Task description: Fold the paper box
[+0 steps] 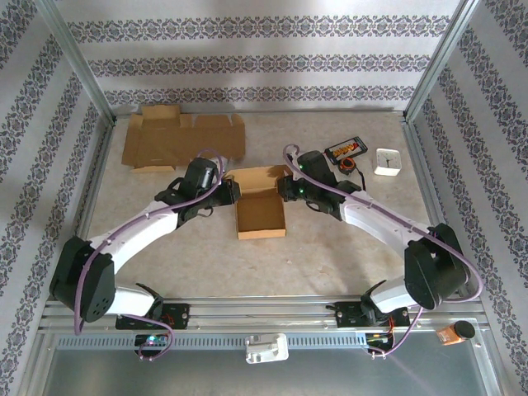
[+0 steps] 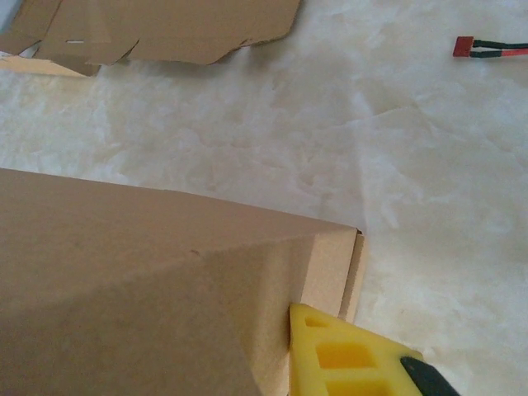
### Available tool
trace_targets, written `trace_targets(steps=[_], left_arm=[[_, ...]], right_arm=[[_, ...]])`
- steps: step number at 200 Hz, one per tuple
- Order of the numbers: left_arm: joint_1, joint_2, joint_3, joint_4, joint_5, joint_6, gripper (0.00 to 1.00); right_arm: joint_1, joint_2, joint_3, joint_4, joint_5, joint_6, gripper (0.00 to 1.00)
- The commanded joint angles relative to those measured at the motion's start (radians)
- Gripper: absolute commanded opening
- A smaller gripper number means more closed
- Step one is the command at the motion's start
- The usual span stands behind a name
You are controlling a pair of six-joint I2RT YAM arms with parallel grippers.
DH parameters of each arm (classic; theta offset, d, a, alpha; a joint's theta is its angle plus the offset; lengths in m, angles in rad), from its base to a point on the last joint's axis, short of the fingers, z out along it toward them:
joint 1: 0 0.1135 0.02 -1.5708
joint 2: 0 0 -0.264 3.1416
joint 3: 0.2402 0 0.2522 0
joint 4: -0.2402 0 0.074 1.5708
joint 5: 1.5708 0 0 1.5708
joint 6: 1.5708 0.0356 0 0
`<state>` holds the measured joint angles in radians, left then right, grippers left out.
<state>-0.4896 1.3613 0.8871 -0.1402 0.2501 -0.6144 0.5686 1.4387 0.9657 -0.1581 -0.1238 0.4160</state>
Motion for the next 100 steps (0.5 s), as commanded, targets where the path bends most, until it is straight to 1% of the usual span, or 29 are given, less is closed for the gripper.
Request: trace_targets(steps=[1, 38, 73, 100], left_arm=[[-0.04, -0.019, -0.055, -0.037, 0.052, -0.049, 0.16], [-0.051, -0.057, -0.12, 0.011, 0.046, -0.073, 0.16], [-0.073, -0.069, -0.172, 0.057, 0.054, -0.098, 0.16], [-0.087, -0.104, -0.204, 0.055, 0.031, -0.104, 0.16]], right_arm=[[0.042, -0.017, -0.061, -0.022, -0.012, 0.058, 0.16], [0.064, -0.041, -0.115, 0.016, 0.021, 0.09, 0.16], [0.108, -0.042, -0.165, 0.055, 0.067, 0.124, 0.16], [0.134, -0.05, -0.196, 0.063, 0.106, 0.135, 0.16]])
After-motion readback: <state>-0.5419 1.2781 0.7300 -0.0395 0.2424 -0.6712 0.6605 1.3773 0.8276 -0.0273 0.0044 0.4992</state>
